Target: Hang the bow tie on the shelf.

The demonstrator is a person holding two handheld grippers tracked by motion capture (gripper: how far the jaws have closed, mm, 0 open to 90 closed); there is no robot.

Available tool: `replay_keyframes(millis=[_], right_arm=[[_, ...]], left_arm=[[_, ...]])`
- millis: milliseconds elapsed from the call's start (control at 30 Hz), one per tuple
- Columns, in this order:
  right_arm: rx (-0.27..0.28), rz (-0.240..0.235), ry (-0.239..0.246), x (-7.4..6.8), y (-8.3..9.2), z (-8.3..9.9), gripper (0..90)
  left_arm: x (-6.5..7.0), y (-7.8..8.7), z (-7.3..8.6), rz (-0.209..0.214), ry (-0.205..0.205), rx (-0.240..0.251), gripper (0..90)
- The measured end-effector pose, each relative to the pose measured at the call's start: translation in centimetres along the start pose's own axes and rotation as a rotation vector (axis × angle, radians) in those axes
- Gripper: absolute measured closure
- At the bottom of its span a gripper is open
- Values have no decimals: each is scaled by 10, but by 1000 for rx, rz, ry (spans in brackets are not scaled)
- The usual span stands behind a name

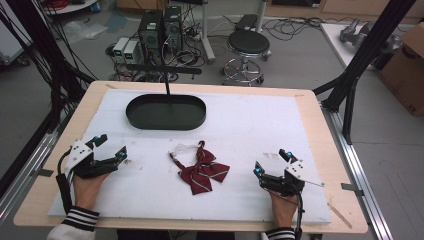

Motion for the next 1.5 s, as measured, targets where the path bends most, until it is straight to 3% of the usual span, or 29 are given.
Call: replay_keyframes(millis=[400, 600, 733, 1000, 1233, 1500], right_arm=[[3, 0, 2, 1, 0, 0, 30], [5, -1, -8, 1, 0, 0, 30], [7, -2, -7, 1, 0, 0, 30], [11, -2, -15, 1, 1, 0, 30], [12, -2, -16, 2, 1, 0, 30], [18, -2, -20, 2, 2, 0, 30]], left_arm=[[21, -18, -45, 92, -92, -43, 152], [42, -37, -60, 171, -178, -127, 153], [58, -50, -62, 210, -239, -184, 159], [94, -79, -60, 327, -320, -318, 188], [113, -99, -53, 376, -321, -414, 213], [132, -118, -47, 417, -419, -530, 265]])
Point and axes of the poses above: each handheld gripper's, and its own axes: y roughly backward along the jaws, z roughly out of its underside, x roughly to its right, the point moved 4 cm from there along -y, roughly forward along the jaws, and after that the axes turned 12 degrees about -z, right-handed, at the moved point
